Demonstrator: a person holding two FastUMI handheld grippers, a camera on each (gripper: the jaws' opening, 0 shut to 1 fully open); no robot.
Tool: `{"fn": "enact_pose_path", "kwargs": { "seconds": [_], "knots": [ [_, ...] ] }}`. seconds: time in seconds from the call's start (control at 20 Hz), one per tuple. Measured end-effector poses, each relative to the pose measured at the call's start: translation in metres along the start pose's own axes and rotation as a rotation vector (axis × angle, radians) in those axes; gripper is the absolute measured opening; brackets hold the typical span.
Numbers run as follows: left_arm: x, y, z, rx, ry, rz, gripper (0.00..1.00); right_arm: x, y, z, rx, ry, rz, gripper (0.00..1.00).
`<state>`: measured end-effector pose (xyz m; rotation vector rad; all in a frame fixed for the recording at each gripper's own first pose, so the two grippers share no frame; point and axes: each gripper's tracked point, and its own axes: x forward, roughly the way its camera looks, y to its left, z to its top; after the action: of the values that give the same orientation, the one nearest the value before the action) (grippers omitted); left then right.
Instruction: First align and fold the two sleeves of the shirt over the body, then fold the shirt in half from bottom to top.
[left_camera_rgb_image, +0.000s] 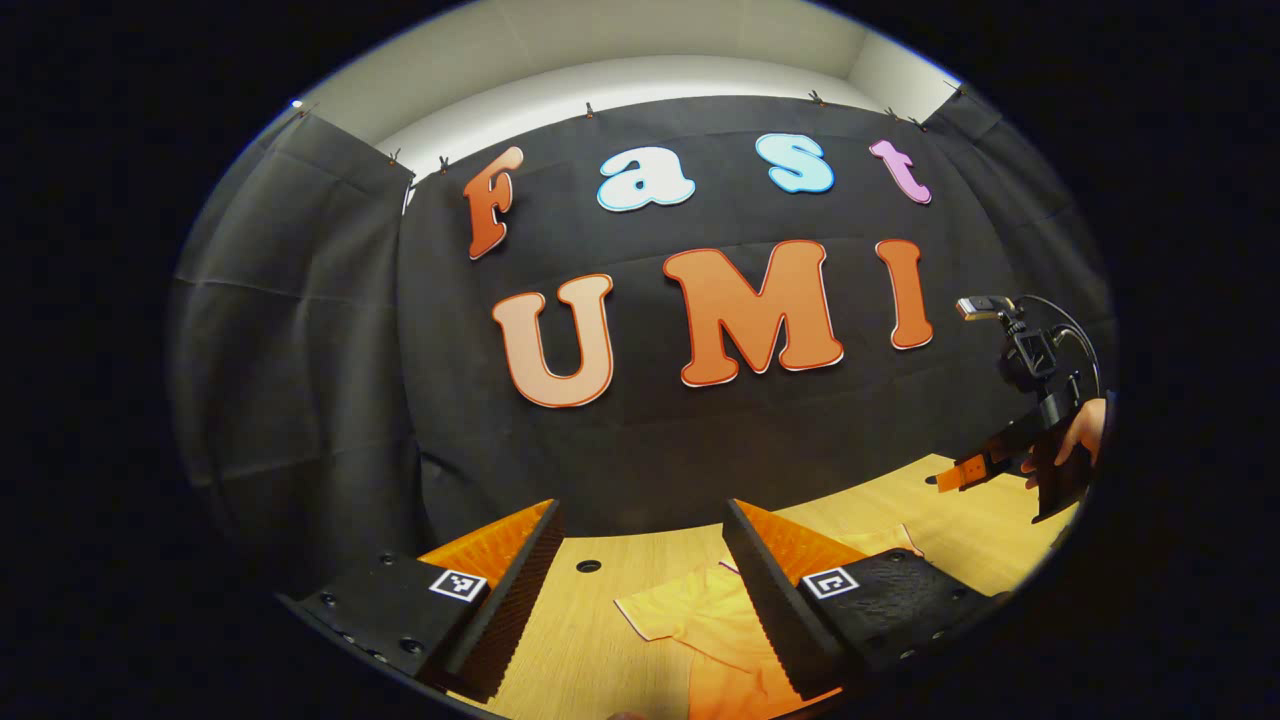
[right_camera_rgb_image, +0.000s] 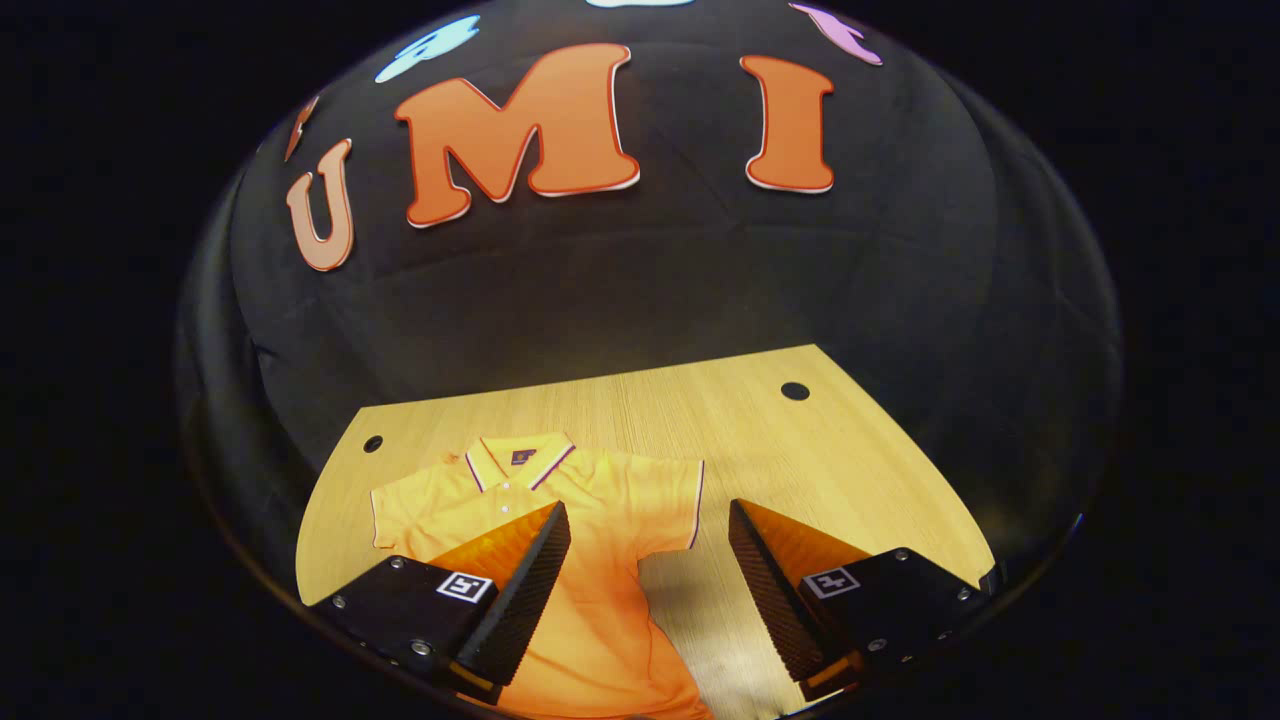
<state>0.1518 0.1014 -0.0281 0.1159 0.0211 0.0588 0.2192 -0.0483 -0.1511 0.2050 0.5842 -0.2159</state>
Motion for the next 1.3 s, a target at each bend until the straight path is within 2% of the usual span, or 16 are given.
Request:
{"fn": "enact_pose_path", "kwargs": {
  "seconds": [0.35,0.65,0.95,1.05,1.1,1.2,1.3],
  "knots": [
    [-0.013,0.004,-0.014,0.017,0.072,0.127,0.98,0.078,-0.013,-0.029,0.033,0.225,0.041,0.97],
    [-0.031,0.005,-0.022,0.058,0.123,0.231,0.99,0.134,-0.024,-0.049,0.002,0.367,0.036,0.97],
    [-0.045,-0.009,-0.033,0.096,0.193,0.271,0.99,0.184,-0.034,-0.077,0.006,0.524,0.026,0.96],
    [-0.047,-0.012,-0.031,0.108,0.195,0.282,1.00,0.197,-0.035,-0.091,0.013,0.584,0.020,0.92],
    [-0.046,-0.013,-0.029,0.117,0.198,0.292,1.00,0.202,-0.034,-0.094,0.024,0.603,0.026,0.86],
    [-0.046,-0.014,-0.028,0.130,0.201,0.307,1.00,0.210,-0.035,-0.098,0.029,0.639,0.031,0.81],
    [-0.045,-0.017,-0.026,0.137,0.209,0.310,0.99,0.220,-0.039,-0.101,0.003,0.656,0.009,0.81]
  ]
}}
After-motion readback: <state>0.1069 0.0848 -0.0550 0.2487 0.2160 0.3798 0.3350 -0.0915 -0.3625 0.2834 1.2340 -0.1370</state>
